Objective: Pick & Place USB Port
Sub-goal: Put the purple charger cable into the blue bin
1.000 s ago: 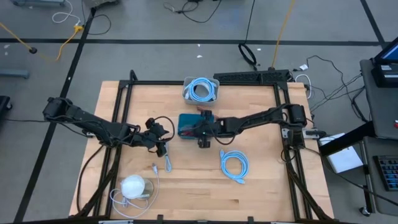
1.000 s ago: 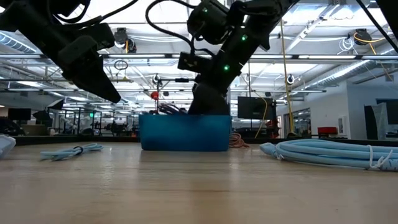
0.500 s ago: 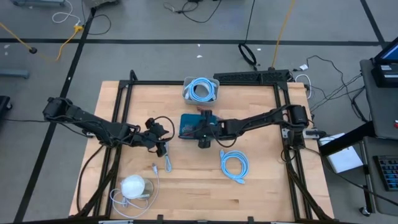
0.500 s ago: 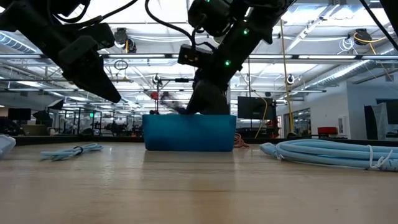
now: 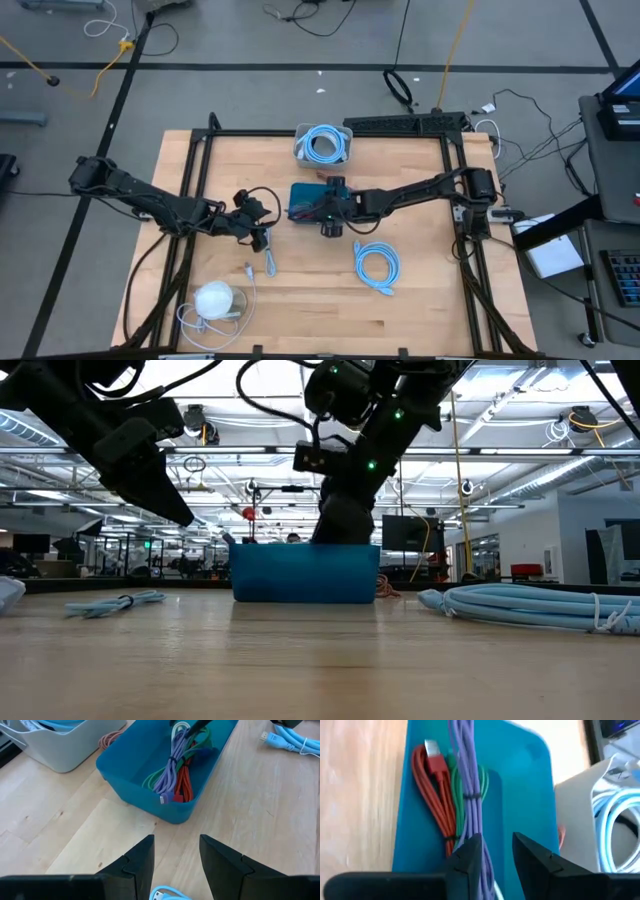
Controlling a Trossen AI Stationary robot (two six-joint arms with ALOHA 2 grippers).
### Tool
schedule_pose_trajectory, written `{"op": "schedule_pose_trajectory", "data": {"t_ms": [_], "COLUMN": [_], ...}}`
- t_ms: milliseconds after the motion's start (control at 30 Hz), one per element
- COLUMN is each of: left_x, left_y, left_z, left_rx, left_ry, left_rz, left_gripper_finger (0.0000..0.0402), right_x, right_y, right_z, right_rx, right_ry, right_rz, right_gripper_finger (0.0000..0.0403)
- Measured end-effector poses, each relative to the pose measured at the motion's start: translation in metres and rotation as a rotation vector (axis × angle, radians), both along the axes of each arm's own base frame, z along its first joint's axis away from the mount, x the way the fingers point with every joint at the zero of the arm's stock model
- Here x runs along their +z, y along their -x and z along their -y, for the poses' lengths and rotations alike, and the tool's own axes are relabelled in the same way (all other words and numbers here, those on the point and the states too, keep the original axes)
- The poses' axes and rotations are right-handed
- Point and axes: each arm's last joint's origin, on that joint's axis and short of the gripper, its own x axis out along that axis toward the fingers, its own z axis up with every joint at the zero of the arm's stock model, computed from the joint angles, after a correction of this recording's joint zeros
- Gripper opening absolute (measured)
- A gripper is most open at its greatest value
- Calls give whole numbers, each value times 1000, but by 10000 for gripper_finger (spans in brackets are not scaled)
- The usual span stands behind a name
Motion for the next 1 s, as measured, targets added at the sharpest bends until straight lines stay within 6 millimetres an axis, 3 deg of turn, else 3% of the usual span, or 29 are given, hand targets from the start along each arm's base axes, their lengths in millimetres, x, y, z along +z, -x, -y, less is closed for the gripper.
{"op": "schedule_pose_trajectory", "data": {"t_ms": [433,533,667,1000], "left_x": [0,0,0,1], "left_y": [0,0,0,-1], "left_z": [0,0,0,0], "left_rx": [-4,-5,-7,-7], "left_ry": [-5,-5,-8,-6], "left_rz": [-3,-3,-4,5], "left_gripper_finger": [159,159,159,159], "right_x": [27,31,39,45], "right_y": [-16,-19,-22,-28], "right_z": [-14,-15,-16,-8], "right_rx": [148,136,144,143], "right_ry": [-173,-132,-123,-143], "right_rz": [190,193,224,316], "right_gripper_finger": [94,72,11,1]}}
